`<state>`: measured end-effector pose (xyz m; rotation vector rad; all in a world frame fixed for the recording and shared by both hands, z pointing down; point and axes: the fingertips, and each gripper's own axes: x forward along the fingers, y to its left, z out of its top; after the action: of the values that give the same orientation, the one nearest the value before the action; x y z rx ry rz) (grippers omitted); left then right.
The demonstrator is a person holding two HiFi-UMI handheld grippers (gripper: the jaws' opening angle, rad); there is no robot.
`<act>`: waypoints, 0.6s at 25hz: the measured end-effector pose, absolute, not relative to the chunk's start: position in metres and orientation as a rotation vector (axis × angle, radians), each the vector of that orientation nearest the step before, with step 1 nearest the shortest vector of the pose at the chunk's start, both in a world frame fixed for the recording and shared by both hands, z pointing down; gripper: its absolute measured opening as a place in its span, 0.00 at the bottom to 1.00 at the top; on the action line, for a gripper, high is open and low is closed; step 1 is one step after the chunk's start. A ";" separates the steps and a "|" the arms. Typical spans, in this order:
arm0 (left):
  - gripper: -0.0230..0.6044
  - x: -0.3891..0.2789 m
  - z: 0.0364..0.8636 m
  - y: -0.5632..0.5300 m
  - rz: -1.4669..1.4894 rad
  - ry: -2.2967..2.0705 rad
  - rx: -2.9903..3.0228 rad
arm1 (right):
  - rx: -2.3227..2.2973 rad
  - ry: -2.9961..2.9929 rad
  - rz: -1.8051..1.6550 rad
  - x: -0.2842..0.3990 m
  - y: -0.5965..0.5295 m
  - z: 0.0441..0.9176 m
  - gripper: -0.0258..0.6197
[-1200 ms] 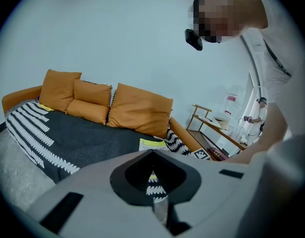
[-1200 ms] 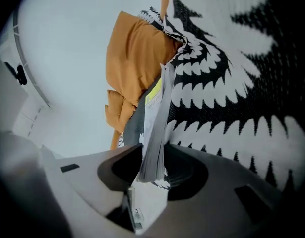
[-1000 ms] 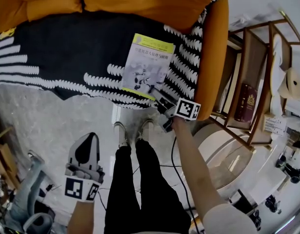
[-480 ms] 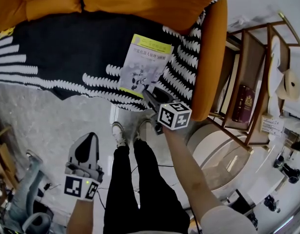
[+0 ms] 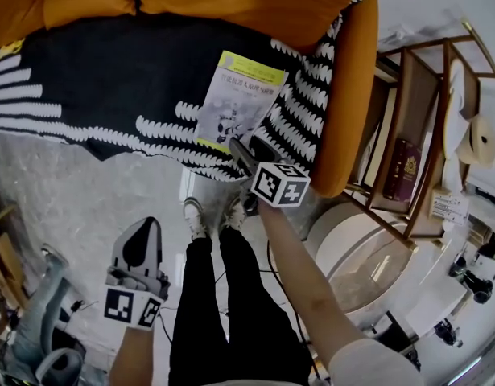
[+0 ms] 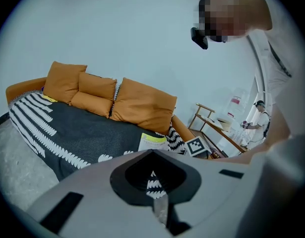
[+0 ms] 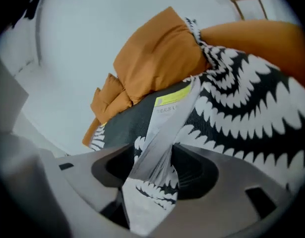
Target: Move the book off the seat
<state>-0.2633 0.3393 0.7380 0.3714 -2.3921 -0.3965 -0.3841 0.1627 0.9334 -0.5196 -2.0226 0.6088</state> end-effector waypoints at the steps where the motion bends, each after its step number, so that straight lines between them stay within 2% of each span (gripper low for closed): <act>1: 0.06 -0.263 0.738 0.340 -0.401 -2.391 0.369 | -0.480 -1.993 0.694 -0.380 0.162 0.937 0.43; 5: 0.06 -0.265 0.736 0.335 -0.413 -2.393 0.380 | -0.313 -1.932 0.926 -0.371 0.152 0.949 0.43; 15: 0.06 -0.262 0.741 0.349 -0.408 -2.388 0.357 | -0.139 -1.790 1.180 -0.340 0.133 0.982 0.43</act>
<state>-0.2621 0.3493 0.7405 0.3571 -2.3884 -0.4079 -0.3404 0.1325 0.9817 -0.1390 -1.7899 1.1802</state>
